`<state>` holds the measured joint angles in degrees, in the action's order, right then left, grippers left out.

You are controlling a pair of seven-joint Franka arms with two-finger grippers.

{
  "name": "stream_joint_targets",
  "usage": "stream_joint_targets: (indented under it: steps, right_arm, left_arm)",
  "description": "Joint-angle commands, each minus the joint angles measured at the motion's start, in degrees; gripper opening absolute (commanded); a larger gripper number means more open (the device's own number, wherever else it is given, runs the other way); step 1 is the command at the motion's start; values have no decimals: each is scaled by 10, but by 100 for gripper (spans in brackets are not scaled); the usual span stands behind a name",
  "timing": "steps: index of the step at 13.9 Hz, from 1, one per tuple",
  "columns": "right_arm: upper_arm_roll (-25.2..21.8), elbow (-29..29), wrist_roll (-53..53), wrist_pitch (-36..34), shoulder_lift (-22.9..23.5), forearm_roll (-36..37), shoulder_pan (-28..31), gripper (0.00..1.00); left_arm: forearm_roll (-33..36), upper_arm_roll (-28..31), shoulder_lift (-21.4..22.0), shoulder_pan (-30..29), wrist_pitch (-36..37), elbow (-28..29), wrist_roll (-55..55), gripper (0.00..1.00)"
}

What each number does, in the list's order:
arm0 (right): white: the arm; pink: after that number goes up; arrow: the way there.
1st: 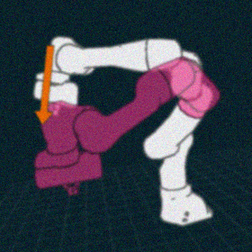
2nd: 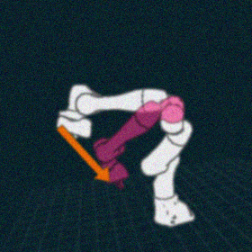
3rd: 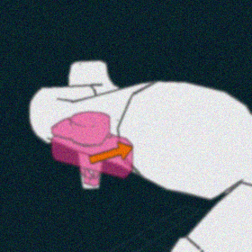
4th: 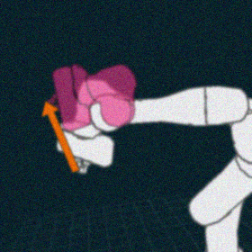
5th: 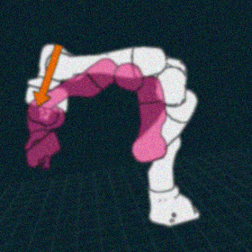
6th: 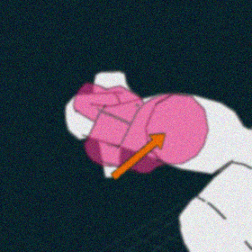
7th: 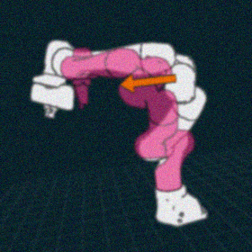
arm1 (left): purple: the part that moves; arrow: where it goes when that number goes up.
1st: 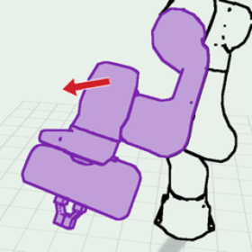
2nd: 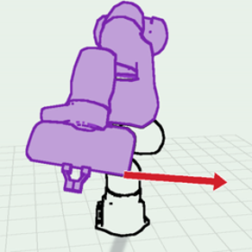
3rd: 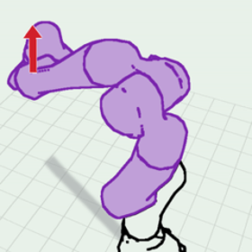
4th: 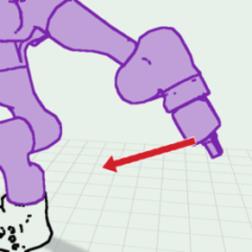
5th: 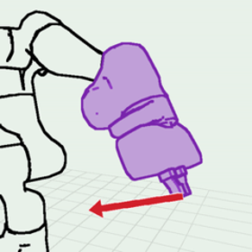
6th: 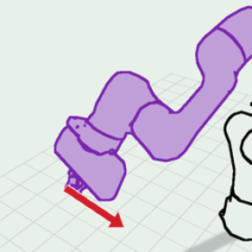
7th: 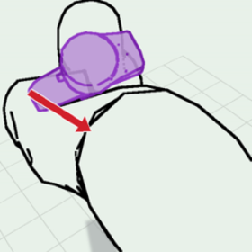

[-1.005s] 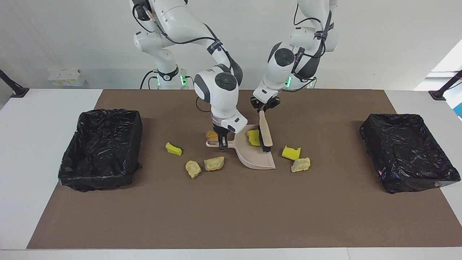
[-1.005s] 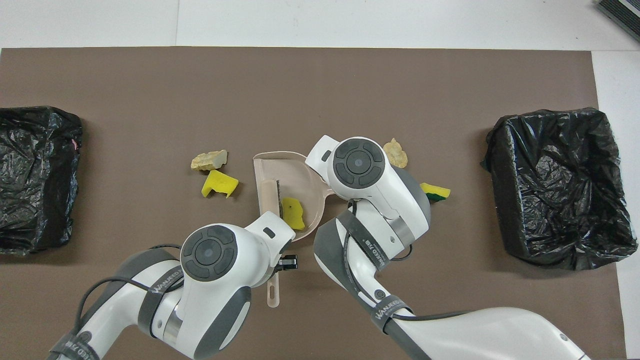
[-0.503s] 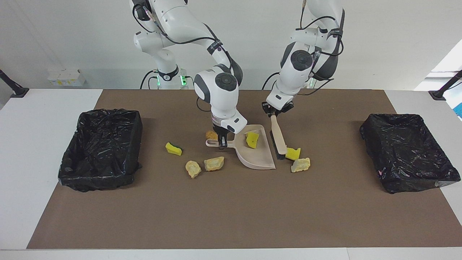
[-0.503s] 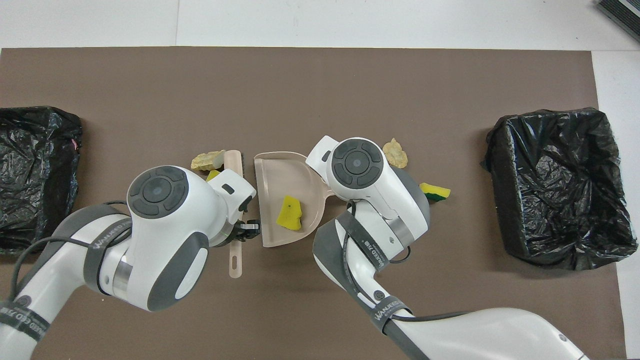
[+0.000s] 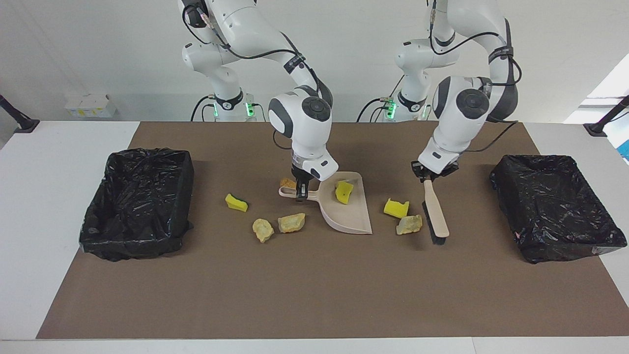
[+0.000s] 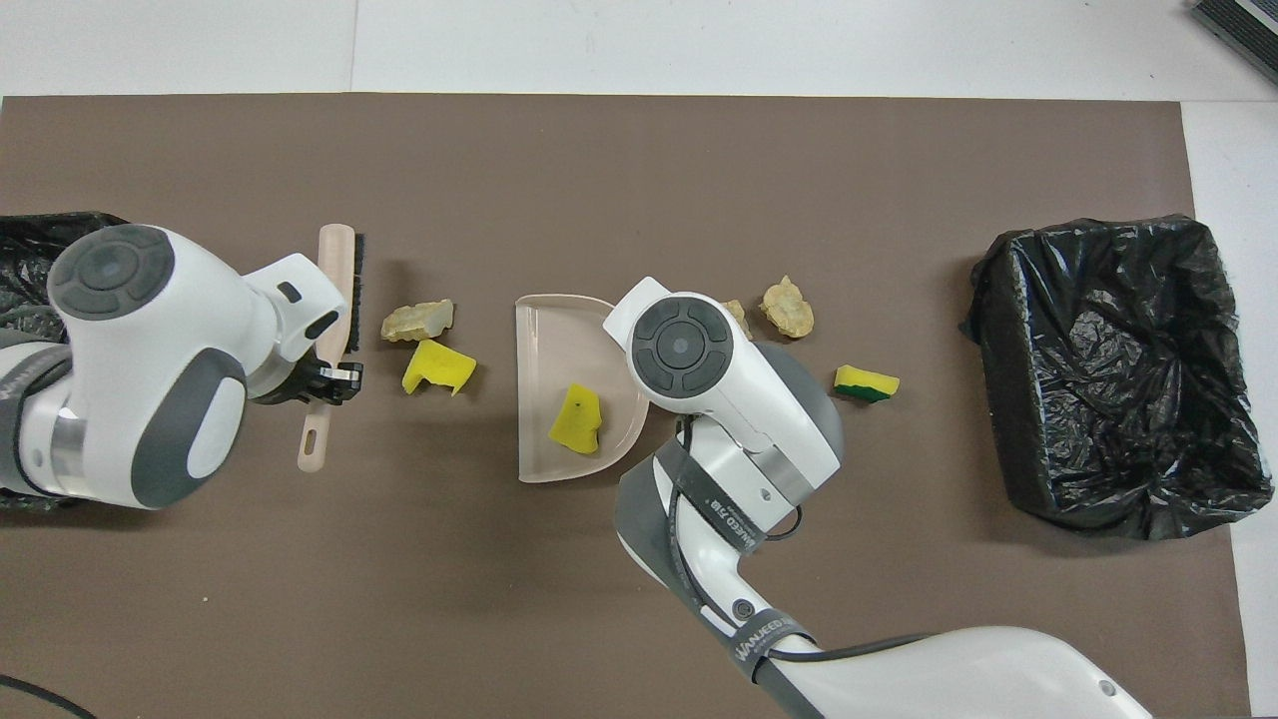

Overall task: Sweep and dump trash in bin
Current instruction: 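Sweep the sponges and chunks into the dustpan with the left gripper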

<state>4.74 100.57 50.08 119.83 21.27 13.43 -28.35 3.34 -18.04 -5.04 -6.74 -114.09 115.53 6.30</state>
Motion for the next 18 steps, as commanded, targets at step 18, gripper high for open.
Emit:
stream_joint_targets:
  steps: [18]
  right_arm:
    - [3,10,-33,42,15,50,1,0]
  left_arm:
    - [-61,-12,10,196,-114,89,83,0]
